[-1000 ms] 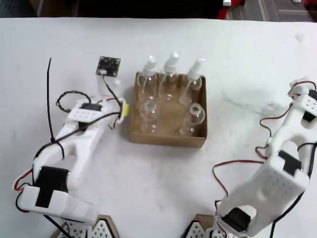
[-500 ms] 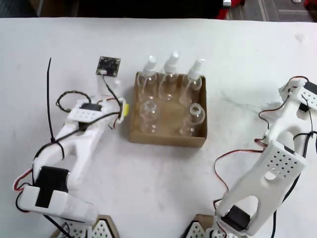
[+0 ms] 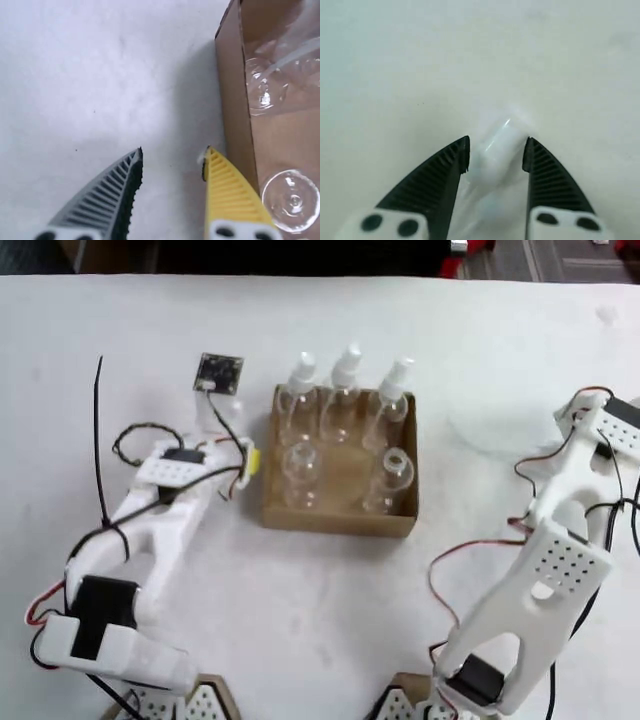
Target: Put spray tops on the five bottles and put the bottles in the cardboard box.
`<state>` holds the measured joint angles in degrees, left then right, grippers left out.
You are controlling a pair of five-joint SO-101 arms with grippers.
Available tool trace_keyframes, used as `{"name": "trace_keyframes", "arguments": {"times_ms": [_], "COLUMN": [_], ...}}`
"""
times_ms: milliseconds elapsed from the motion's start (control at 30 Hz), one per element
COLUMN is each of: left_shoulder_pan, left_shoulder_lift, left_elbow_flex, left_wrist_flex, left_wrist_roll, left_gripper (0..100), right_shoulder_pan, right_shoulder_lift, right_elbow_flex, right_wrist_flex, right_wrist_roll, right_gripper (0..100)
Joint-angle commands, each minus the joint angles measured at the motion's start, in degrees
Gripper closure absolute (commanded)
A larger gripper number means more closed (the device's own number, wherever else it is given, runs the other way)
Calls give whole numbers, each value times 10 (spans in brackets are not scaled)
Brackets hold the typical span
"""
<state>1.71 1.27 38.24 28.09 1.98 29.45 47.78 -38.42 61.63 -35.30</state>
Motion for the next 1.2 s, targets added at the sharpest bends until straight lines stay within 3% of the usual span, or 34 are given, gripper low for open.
{"name": "trace_keyframes", "arguments": {"times_ms": [0, 200, 333, 400, 600, 900, 1167], "left_shoulder_pan": [5, 5, 5, 5, 5, 5, 5], "left_shoulder_lift": [-3, -3, -3, -3, -3, -3, -4], "left_elbow_flex": [-35, -35, -35, -35, -35, -35, -35], "left_wrist_flex": [-14, -14, -14, -14, -14, -14, -14], "left_wrist_roll": [-5, -5, -5, -5, -5, -5, -5], "left_gripper": [812, 812, 812, 812, 812, 812, 812], "right_shoulder_pan": [-7, -7, -2, -1, 0, -3, -35], "right_shoulder_lift": [9, 22, 20, 21, 21, 20, -109], "right_elbow_flex": [-25, -25, -31, -47, -171, -581, -569], "right_wrist_flex": [-28, -34, -31, -16, 87, 333, 368], "right_wrist_roll": [-3, -3, -1, -1, -1, 6, 113], "right_gripper": [850, 854, 989, 964, 982, 982, 982]}}
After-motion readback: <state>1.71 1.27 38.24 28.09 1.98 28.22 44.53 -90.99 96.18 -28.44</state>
